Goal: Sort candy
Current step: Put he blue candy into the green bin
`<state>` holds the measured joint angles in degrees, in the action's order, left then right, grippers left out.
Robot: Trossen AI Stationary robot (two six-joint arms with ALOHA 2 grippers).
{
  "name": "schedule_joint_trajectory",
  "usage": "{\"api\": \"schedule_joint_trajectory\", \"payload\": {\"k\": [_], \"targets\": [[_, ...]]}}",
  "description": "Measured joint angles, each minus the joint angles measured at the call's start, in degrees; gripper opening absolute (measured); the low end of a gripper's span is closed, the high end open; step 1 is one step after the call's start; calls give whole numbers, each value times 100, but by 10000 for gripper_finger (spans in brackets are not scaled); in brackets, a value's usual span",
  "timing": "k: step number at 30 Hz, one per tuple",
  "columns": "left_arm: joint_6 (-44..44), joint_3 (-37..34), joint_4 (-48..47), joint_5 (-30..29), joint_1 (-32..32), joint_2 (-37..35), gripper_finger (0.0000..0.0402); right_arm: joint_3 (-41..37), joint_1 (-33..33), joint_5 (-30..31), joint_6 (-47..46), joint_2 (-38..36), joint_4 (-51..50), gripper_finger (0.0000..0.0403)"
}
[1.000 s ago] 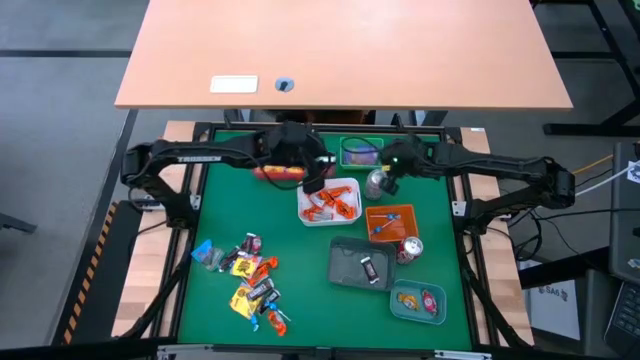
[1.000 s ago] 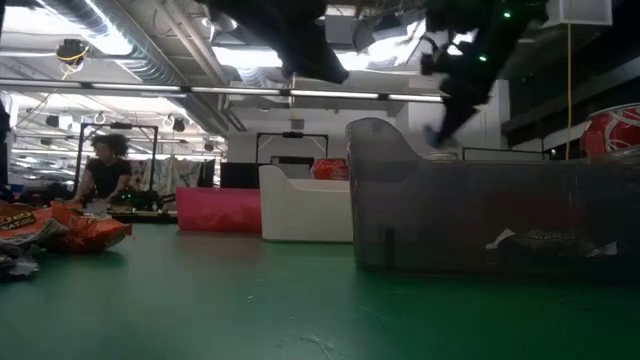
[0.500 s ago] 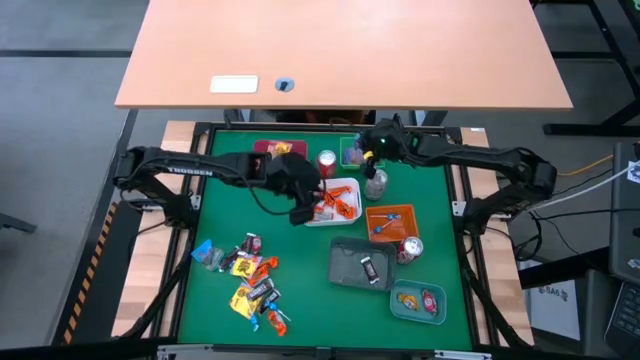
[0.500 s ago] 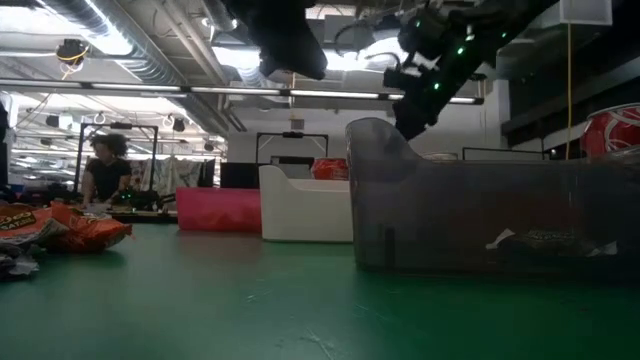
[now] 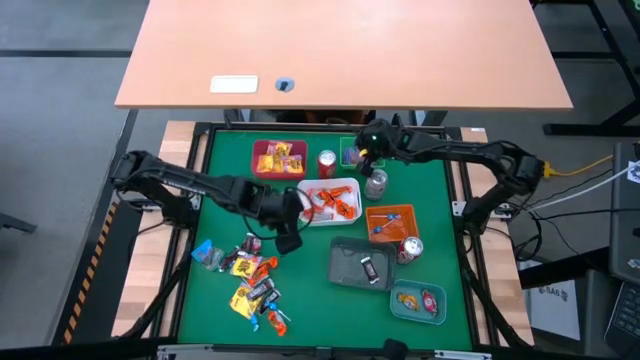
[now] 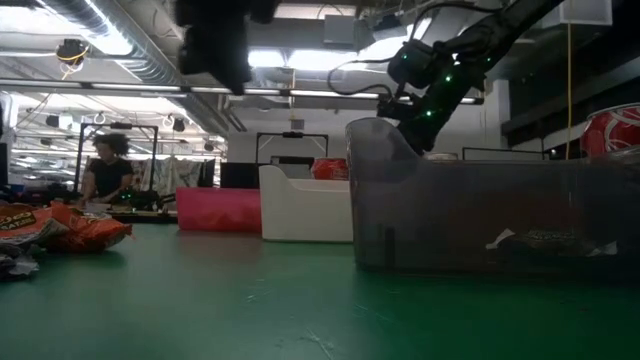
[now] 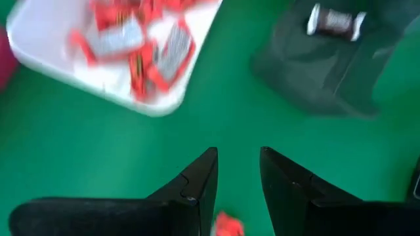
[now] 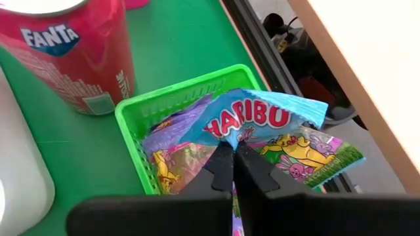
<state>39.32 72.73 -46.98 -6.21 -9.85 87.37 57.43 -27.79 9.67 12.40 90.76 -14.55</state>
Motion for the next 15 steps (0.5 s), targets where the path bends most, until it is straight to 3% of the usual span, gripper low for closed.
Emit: {"api": "schedule_joint_trajectory", "payload": {"k": [8,15], "targets": [[741,-2,-200,-271,-736,27,103,0,0,4,-7,26,121,6],[1201,-2,-219,-256,-1139,195,103,0,0,15,-7,26,124,79]]}}
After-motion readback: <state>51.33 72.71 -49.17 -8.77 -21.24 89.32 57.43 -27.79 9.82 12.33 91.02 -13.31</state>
